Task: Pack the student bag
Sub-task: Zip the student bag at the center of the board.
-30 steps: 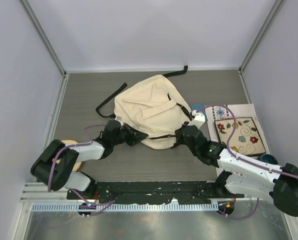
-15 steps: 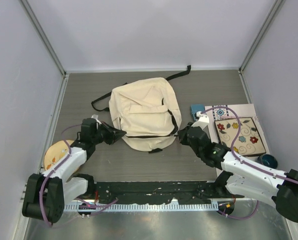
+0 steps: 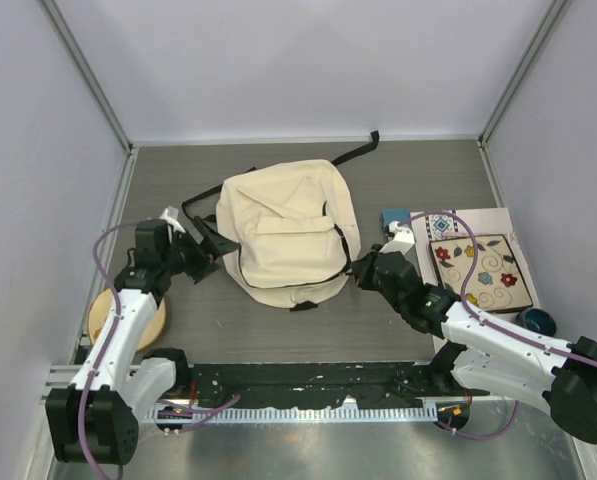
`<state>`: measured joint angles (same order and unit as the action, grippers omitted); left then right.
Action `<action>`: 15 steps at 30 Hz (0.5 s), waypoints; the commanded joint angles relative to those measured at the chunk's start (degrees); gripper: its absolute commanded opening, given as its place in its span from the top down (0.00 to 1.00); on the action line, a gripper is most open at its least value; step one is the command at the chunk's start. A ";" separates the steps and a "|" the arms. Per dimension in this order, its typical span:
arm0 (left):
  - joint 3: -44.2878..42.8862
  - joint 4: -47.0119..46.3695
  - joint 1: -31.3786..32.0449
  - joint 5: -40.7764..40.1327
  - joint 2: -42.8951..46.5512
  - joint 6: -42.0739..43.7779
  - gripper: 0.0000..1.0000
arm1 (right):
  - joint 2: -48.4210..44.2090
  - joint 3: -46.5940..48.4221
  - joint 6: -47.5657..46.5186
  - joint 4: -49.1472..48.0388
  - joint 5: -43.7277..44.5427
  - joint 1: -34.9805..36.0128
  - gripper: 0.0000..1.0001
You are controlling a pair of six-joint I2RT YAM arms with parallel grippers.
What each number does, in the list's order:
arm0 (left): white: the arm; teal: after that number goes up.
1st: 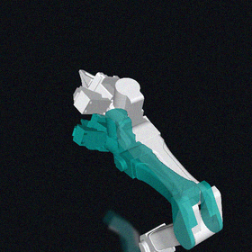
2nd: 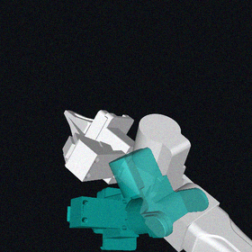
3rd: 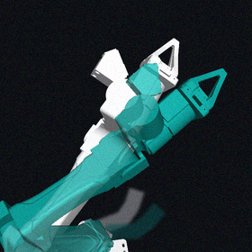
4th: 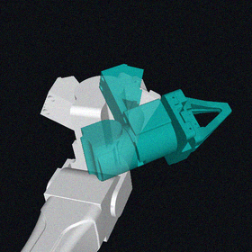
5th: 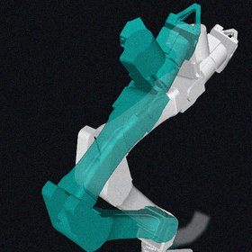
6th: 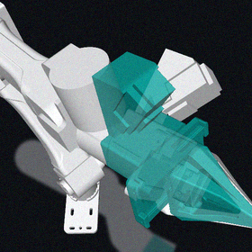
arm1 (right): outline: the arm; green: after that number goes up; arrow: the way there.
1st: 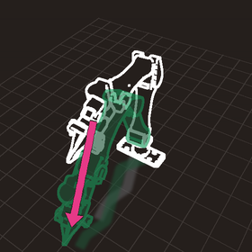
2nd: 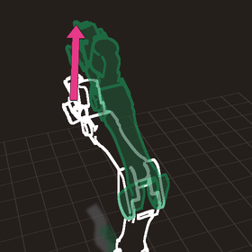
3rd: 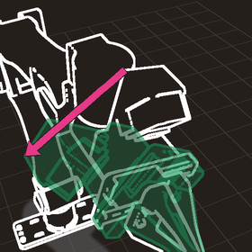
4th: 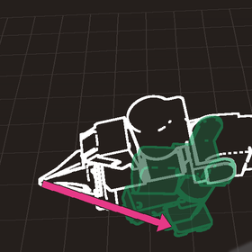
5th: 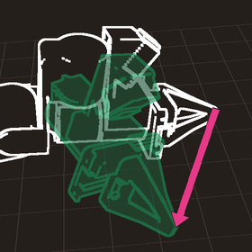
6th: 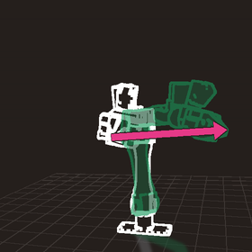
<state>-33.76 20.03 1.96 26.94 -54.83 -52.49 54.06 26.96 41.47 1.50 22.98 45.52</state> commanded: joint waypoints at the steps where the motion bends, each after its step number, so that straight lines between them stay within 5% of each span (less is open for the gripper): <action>1: -10.61 7.21 1.98 0.65 4.38 12.66 0.09 | -0.19 0.64 -1.83 -2.99 -0.92 -0.08 0.99; 4: -15.35 7.74 10.73 -0.99 3.94 18.27 0.00 | -0.27 0.72 -2.10 -2.90 -1.10 -0.08 0.99; 10: -21.87 9.76 38.33 -20.84 -4.47 27.95 0.00 | -0.19 1.43 -2.19 -2.29 -0.75 0.01 0.99; 15: -28.11 11.08 51.11 -36.50 -15.20 38.15 0.01 | -0.97 1.95 -2.10 -1.85 -0.83 0.01 0.99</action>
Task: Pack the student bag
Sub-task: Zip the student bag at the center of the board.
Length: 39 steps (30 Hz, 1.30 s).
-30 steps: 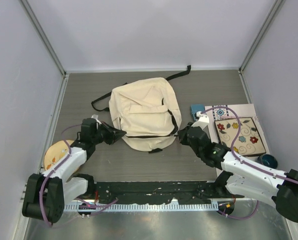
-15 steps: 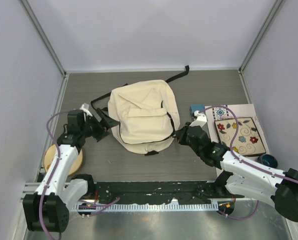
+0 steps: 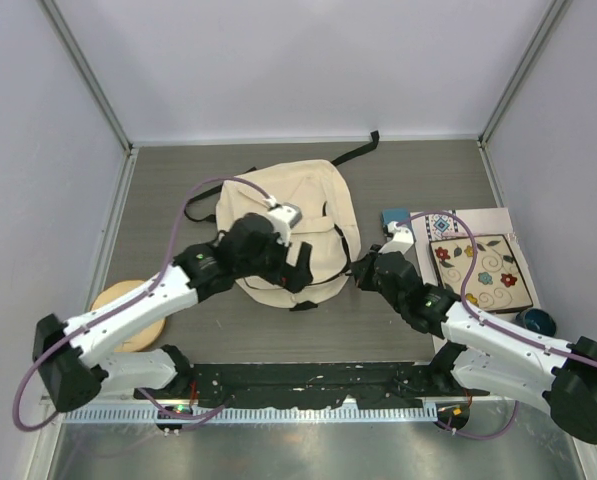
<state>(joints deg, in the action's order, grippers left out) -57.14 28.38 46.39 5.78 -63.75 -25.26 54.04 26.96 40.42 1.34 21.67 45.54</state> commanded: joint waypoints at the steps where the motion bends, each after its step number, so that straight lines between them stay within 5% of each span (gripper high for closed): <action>1: -5.77 2.82 9.91 -16.84 -10.39 12.06 0.00 | -1.30 2.04 -1.05 -1.70 0.74 -0.01 0.99; 6: -10.00 2.30 16.26 -23.09 -19.48 17.52 0.00 | -2.27 2.31 -1.31 0.32 1.09 -0.01 0.99; 15: -8.69 -3.94 17.77 -24.23 -26.16 17.96 0.02 | -2.71 2.22 -0.96 -0.46 0.30 0.08 0.99; 18: -7.11 -5.79 17.86 -25.73 -27.30 17.09 0.32 | -2.89 2.04 -1.05 -0.90 0.13 0.08 0.99; 21: -5.17 -7.72 17.86 -25.91 -27.14 15.77 0.77 | -2.37 2.13 -1.23 -0.99 0.21 0.08 0.99; 25: -2.54 -7.82 18.12 -24.07 -25.21 13.48 1.00 | 0.09 3.53 -1.31 -2.66 1.70 -0.01 0.99; 32: 5.54 -10.80 20.93 -22.83 -19.06 7.33 1.00 | 10.63 10.56 -4.39 -5.91 4.17 -3.07 0.99; 39: 11.26 -12.39 27.43 -30.20 -16.85 -0.83 1.00 | 19.43 16.98 -6.67 -8.99 0.39 -10.21 0.99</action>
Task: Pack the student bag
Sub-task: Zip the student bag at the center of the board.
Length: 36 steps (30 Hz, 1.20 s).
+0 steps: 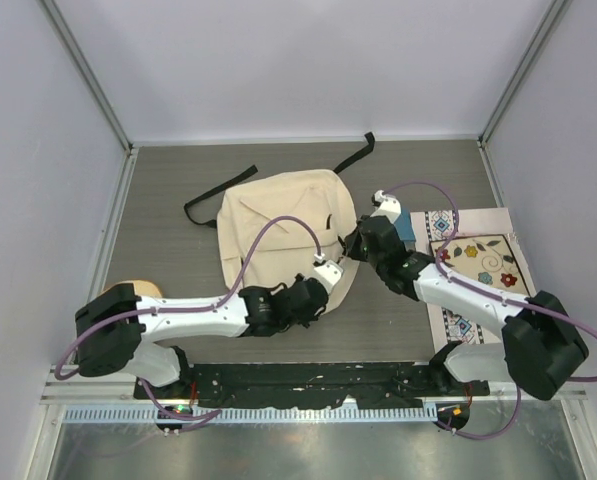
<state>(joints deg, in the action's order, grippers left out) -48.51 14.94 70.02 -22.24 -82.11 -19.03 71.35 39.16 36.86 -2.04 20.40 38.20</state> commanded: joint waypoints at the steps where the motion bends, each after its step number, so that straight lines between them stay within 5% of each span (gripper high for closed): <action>1: 3.07 0.97 4.33 -2.89 1.68 -7.60 1.00 | 2.56 4.96 -3.46 -5.60 1.57 -3.04 0.99; 11: 8.70 2.11 7.94 -11.33 9.15 -13.58 0.98 | 6.09 4.18 -4.78 -5.77 0.44 -5.59 0.99; 13: 8.09 2.90 7.85 -12.21 10.12 -13.41 0.79 | 3.71 2.16 -4.61 -6.04 -3.07 -5.50 0.99; 14: 6.43 3.08 7.85 -12.65 10.21 -12.36 0.54 | 2.92 1.28 -4.52 -6.74 -4.39 -5.24 0.99; 17: 0.91 2.38 7.85 -12.74 7.94 -9.11 0.21 | 0.02 -1.71 -4.52 -6.75 -5.73 -2.69 0.99; 20: -4.12 1.76 7.33 -12.22 3.46 -6.48 0.10 | -2.18 -4.43 -3.99 -6.48 -5.29 -0.67 0.99; 31: -16.53 -1.14 3.90 -5.98 -11.67 -2.68 0.14 | -5.00 -6.11 -3.29 -6.04 -3.44 -0.49 0.99; 34: -14.52 -2.72 3.46 -5.36 -11.59 -3.56 0.24 | -4.99 -5.93 -3.46 -5.87 -3.18 -0.49 0.99; 36: -13.37 -4.12 3.11 -5.10 -11.59 -3.91 0.42 | -4.82 -5.76 -3.46 -5.95 -3.26 -0.49 0.99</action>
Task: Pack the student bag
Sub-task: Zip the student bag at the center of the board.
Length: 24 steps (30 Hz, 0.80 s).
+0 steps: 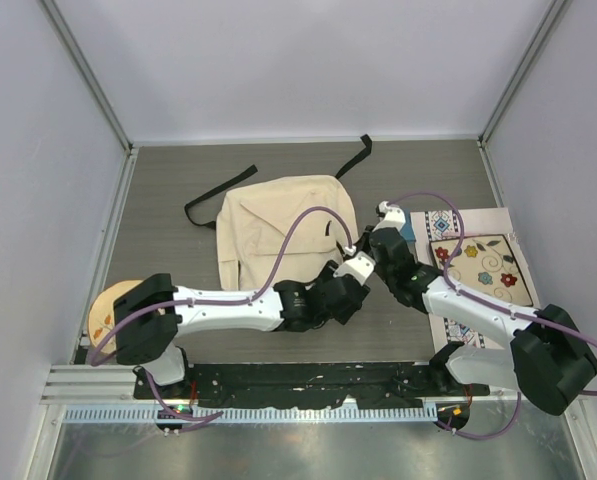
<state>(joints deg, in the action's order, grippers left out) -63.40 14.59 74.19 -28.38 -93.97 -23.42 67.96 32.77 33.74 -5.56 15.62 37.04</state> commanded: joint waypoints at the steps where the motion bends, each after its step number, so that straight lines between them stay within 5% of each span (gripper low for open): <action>1: 1.96 -4.39 -1.24 1.22 0.20 0.05 0.49 | -1.52 0.71 -0.42 -2.44 1.61 0.67 0.99; 5: 3.71 -5.19 -1.51 1.49 -0.16 -1.36 1.00 | -0.73 1.76 -0.43 -2.61 1.70 0.49 0.99; 15: 17.50 -13.88 -1.42 5.70 8.54 -7.16 1.00 | 9.28 7.12 0.10 -5.77 1.26 -3.11 0.99; 24: 21.38 -14.32 -1.24 7.99 9.69 -9.45 1.00 | 14.83 11.61 1.59 -8.50 -0.41 -4.52 0.99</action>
<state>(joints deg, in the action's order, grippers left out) -43.77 -1.96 72.07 -24.05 -85.10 -30.87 82.74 40.58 34.44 -6.59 11.81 33.95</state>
